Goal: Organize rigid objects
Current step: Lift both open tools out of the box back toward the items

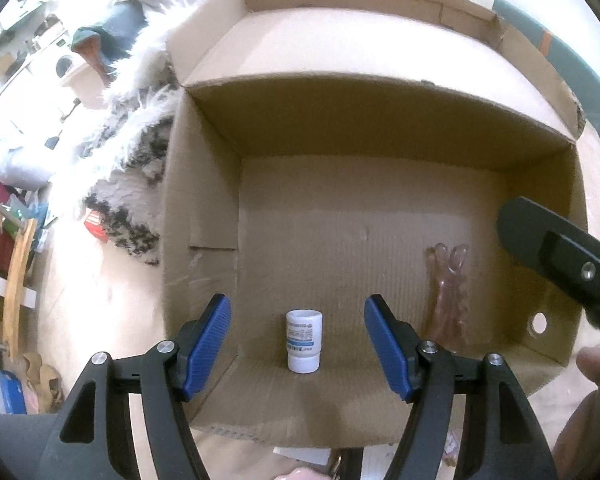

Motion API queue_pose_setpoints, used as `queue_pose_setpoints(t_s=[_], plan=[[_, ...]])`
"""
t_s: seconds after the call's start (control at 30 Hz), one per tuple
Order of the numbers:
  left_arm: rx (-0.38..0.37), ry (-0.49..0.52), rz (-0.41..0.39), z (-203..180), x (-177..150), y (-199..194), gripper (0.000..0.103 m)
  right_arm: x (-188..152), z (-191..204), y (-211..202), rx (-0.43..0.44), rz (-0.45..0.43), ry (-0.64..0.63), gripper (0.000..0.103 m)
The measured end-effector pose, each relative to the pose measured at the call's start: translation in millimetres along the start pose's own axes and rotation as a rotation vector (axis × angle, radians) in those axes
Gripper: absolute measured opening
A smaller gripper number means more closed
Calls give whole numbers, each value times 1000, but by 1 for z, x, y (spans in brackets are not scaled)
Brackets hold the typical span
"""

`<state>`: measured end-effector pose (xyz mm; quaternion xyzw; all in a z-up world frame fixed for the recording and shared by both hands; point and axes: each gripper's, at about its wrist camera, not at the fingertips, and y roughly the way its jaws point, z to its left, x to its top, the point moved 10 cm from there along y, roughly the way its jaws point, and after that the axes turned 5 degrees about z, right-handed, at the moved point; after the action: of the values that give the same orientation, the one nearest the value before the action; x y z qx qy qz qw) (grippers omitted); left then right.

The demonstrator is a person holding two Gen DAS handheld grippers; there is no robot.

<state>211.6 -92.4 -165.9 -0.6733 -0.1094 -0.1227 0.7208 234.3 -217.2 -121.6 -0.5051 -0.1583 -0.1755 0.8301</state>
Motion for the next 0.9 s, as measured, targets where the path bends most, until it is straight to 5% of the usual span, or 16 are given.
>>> queue_pose_setpoints(t_s=[0.9], plan=[[-63,-70,-75,57,-36,-64,67,-62,7,-59,-30,-24,-21,103]])
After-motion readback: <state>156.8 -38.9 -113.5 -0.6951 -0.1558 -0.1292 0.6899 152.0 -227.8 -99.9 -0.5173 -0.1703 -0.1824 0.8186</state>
